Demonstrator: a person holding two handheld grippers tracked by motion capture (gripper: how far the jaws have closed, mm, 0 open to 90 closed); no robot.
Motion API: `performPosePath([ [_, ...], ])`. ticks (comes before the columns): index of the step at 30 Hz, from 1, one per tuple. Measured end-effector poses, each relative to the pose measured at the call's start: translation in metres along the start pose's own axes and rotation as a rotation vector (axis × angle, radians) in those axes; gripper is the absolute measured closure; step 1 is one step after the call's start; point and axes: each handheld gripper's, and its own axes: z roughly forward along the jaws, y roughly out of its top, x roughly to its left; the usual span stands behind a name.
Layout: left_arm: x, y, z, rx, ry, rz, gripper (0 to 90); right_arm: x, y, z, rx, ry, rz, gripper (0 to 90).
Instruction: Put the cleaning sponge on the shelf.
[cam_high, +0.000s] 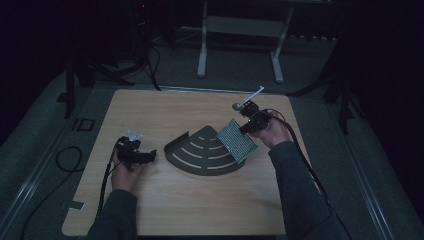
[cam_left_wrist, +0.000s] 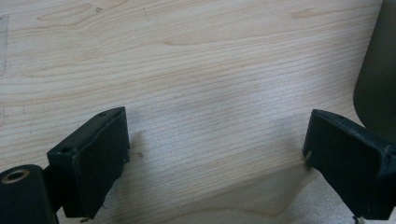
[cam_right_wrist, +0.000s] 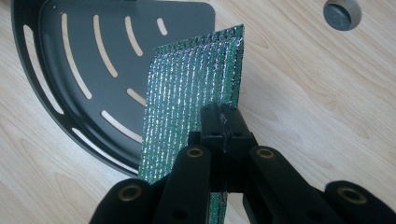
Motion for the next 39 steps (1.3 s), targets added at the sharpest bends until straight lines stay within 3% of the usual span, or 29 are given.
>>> performPosePath([
  [39,0.000,0.000,0.000,0.001,0.000,0.001,7.6,0.012,0.009,0.038,0.024,0.005,-0.023,89.8],
])
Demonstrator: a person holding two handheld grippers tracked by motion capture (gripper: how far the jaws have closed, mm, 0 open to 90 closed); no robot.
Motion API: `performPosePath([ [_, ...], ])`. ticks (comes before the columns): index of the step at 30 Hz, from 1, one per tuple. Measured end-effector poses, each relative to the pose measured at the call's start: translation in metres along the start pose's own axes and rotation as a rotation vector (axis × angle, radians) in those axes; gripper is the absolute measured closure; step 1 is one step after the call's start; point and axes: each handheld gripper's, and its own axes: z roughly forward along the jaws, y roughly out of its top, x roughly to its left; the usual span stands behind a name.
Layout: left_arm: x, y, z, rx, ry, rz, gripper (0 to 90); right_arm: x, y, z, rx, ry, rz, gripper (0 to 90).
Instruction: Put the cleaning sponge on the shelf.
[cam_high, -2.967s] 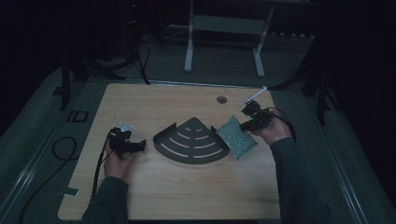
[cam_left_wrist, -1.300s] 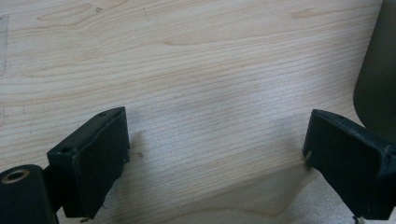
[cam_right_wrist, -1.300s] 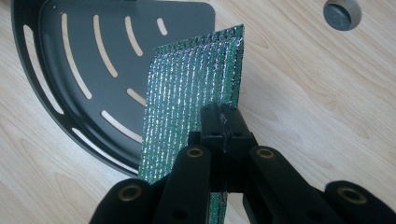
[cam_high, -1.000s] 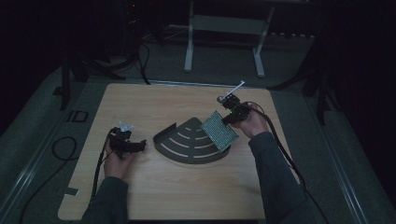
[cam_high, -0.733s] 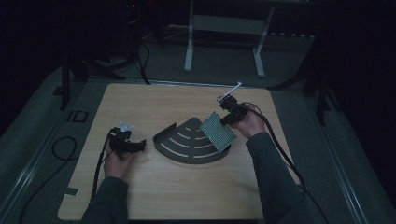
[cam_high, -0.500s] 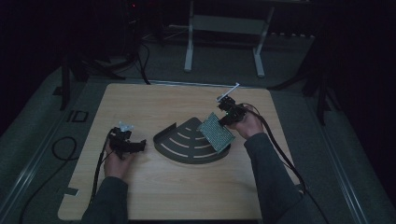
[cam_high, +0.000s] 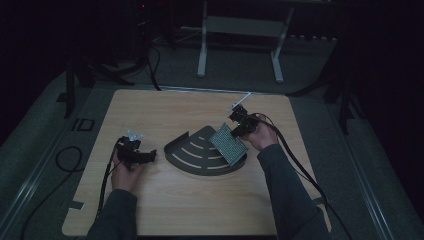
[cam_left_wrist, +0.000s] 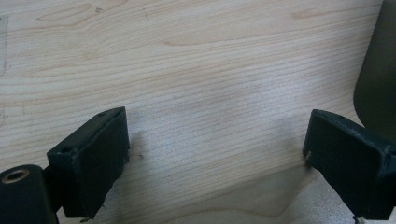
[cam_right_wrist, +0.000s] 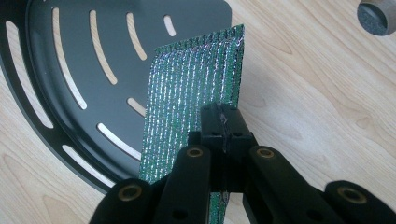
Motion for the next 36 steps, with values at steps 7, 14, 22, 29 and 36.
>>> performPosePath([
  [7,0.000,0.000,0.000,0.000,0.000,0.000,7.6,0.002,0.001,0.006,0.011,-0.005,-0.006,89.8],
  [14,0.000,0.000,0.000,0.000,0.000,0.000,7.6,0.006,0.000,0.008,0.015,-0.004,-0.013,89.9],
  [22,0.000,0.000,0.000,0.001,-0.001,0.001,7.6,0.009,0.000,0.013,0.030,-0.014,-0.022,89.9],
  [29,0.000,0.000,0.000,0.002,-0.001,0.001,7.6,0.011,-0.001,0.016,0.036,-0.014,-0.023,89.8],
  [36,0.000,0.000,0.000,0.002,-0.001,0.000,7.6,0.012,-0.001,0.020,0.049,-0.015,-0.024,89.8],
])
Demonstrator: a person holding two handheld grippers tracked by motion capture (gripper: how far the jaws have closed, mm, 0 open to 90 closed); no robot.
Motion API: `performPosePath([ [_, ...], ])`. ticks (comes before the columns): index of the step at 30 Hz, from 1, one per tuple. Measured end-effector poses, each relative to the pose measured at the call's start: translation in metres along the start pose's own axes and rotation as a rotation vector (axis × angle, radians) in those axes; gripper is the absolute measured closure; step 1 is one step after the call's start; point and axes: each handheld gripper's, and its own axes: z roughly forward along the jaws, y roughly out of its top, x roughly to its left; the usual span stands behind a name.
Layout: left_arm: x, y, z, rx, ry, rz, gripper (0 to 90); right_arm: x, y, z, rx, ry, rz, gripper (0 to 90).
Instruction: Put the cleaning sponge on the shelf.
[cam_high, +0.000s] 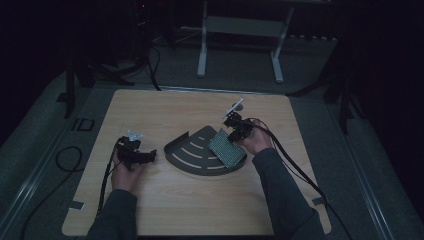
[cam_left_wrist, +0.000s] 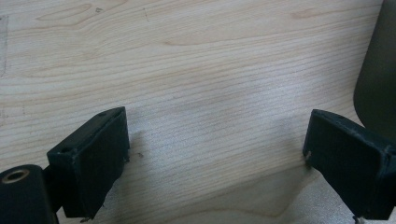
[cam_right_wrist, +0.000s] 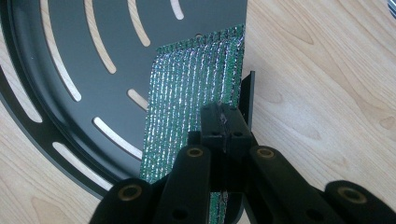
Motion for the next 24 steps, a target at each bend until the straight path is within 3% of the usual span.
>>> performPosePath([
  [24,-0.0002,0.0000,0.0001,-0.002,0.000,-0.002,7.6,-0.0015,0.0001,0.0100,0.027,-0.050,-0.008,89.6],
])
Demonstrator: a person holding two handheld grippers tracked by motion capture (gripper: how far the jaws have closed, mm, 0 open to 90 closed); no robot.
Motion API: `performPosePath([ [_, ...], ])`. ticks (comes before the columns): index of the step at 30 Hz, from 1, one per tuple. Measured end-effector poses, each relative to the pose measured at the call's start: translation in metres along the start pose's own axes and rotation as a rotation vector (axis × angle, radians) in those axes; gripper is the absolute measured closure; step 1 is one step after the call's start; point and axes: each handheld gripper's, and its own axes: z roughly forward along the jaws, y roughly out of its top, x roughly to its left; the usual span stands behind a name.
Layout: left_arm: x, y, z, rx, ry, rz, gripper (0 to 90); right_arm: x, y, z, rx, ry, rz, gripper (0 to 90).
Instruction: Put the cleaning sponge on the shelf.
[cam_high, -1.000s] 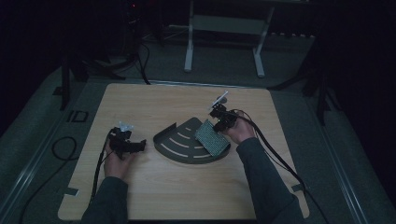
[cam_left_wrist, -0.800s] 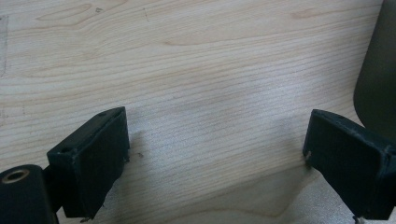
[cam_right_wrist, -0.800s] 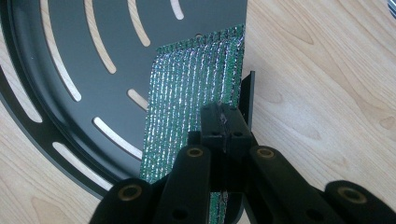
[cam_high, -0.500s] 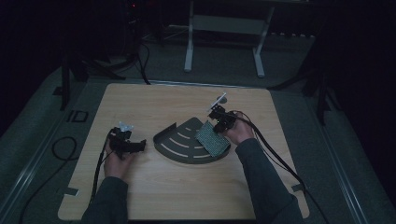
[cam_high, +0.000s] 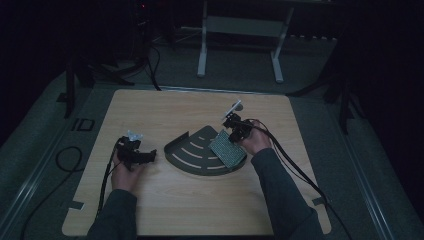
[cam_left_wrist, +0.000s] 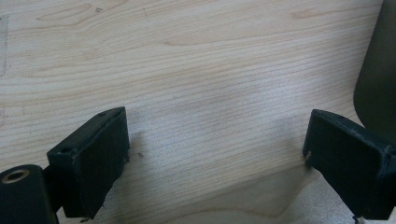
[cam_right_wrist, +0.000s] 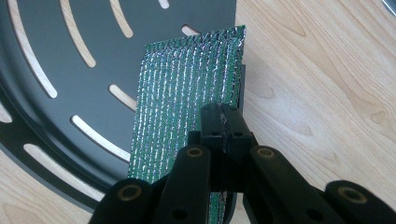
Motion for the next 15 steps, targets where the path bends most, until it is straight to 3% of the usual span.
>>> performPosePath([
  [15,0.000,0.000,0.000,0.002,0.000,0.002,7.6,-0.010,-0.010,0.011,-0.003,0.014,0.027,89.5],
])
